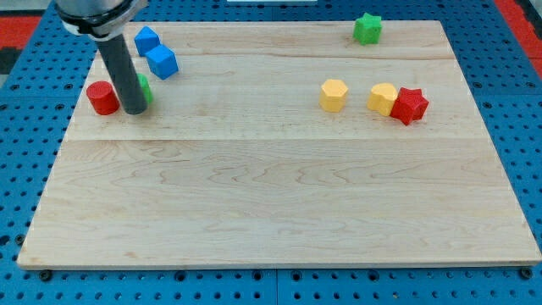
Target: Move the green circle to the bottom of the green star
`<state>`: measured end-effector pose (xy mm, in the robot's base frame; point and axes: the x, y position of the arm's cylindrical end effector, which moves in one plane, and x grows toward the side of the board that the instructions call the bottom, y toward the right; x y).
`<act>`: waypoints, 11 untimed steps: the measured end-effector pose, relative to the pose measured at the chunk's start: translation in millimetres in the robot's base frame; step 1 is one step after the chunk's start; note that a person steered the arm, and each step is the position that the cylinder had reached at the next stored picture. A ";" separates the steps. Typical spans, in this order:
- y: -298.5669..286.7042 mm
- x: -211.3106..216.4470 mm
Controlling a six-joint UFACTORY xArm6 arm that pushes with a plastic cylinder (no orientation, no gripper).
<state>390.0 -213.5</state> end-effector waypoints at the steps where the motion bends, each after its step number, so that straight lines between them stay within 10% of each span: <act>1: -32.1 3.2; 5: 147.0 -47.5; 7: 66.8 1.4; 9: 71.1 -67.6; 11: 198.9 -110.0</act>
